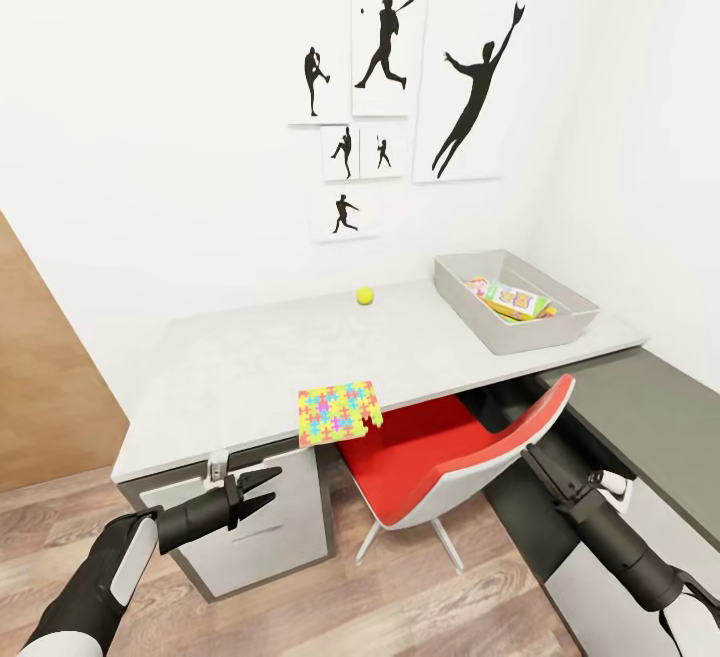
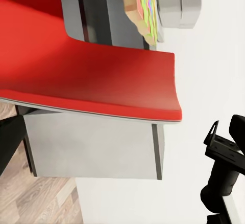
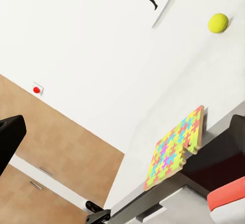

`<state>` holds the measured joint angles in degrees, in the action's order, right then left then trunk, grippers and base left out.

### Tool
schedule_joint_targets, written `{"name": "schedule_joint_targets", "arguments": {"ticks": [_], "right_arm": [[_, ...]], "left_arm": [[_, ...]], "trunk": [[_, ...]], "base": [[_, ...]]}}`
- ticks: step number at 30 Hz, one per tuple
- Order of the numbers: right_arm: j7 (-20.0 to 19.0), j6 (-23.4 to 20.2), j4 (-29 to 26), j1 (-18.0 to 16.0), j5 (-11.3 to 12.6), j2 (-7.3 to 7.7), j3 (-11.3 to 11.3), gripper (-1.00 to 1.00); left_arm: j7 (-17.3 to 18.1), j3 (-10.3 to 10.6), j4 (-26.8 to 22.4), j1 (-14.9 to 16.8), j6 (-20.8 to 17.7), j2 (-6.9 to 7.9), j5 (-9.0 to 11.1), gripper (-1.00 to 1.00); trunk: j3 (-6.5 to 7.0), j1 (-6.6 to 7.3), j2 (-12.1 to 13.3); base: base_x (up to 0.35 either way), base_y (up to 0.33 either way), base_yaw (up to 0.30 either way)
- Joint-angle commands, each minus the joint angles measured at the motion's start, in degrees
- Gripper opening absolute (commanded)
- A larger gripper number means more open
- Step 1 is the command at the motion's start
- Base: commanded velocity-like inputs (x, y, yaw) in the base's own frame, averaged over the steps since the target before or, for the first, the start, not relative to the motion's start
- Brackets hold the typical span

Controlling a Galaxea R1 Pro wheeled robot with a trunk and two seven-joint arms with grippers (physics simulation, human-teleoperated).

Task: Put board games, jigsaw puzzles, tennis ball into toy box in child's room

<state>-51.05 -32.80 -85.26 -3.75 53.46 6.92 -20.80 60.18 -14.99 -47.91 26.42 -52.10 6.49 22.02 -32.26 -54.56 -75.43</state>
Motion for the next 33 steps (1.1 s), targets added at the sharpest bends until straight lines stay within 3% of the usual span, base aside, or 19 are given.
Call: {"name": "schedule_joint_targets", "arguments": {"ticks": [1,33], "right_arm": [[-0.01,-0.42,0.01,-0.03,0.31,-0.02,-0.03,1.00],[-0.01,-0.51,1.28,-0.29,0.42,0.02,-0.11,1.00]], "left_arm": [[0.12,-0.06,0.01,0.03,-0.29,0.00,0.05,1.00],[0.03,0.14,0.01,0.03,0.07,-0.07,0.04,1.00]], "trunk": [[-0.05,0.00,-0.03],[-0.05,0.00,-0.03]], "base": [[0.000,0.000,0.000],[0.061,-0.097,0.000]]}}
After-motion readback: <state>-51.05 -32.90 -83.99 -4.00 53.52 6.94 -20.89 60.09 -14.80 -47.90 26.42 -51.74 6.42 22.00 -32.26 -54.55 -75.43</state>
